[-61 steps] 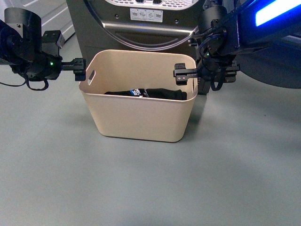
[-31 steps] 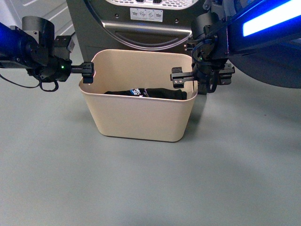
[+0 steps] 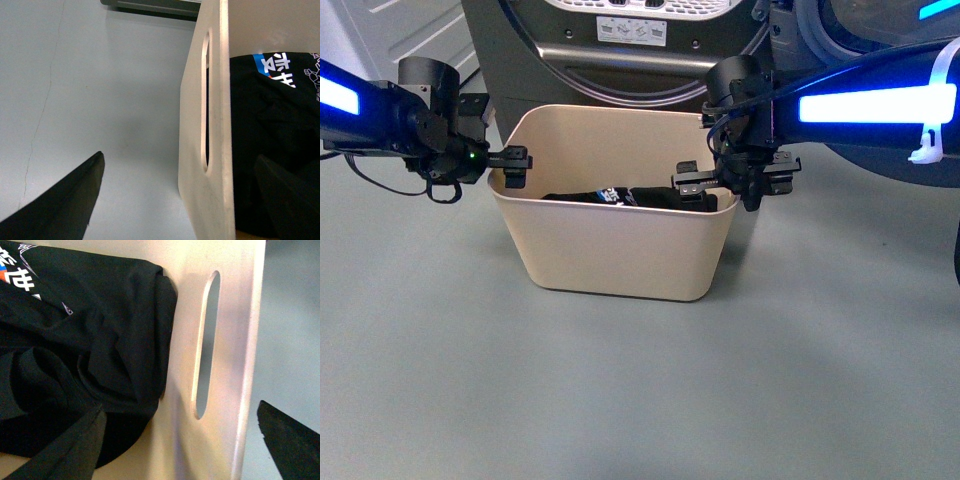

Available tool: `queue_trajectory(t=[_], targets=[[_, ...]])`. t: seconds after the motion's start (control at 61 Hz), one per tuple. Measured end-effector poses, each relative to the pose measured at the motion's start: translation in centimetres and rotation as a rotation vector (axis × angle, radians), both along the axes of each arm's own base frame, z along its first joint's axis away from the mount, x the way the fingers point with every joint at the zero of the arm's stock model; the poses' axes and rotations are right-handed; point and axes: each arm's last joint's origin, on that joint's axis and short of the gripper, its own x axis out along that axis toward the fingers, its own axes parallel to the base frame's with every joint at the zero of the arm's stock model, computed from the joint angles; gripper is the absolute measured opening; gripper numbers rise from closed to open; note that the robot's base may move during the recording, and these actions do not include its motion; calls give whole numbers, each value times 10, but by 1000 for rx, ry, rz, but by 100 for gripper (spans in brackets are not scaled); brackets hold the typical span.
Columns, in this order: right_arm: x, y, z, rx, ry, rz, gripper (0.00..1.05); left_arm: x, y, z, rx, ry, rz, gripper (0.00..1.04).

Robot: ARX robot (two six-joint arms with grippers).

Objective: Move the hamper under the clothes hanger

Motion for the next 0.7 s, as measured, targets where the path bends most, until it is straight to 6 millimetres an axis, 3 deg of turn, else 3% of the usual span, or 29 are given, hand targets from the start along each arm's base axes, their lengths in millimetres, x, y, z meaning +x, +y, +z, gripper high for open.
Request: queue_trajectory(t=[0.098, 0.311, 0.41, 0.475, 0.704], targets=[[0, 1, 0, -8, -1, -12, 71, 1, -1, -3, 4, 1, 2, 66], [-8, -3, -14, -54, 29, -37, 27, 0, -7, -9, 21, 26, 4, 21], [-11, -3, -12, -45, 24, -39, 10, 0, -9, -5, 18, 18, 1, 5], [-13, -2, -9, -24, 23, -52, 2, -1, -9, -4, 22, 22, 4, 4], [-22, -3, 5, 3, -1, -63, 3, -10, -9, 4, 12, 45, 32, 4]])
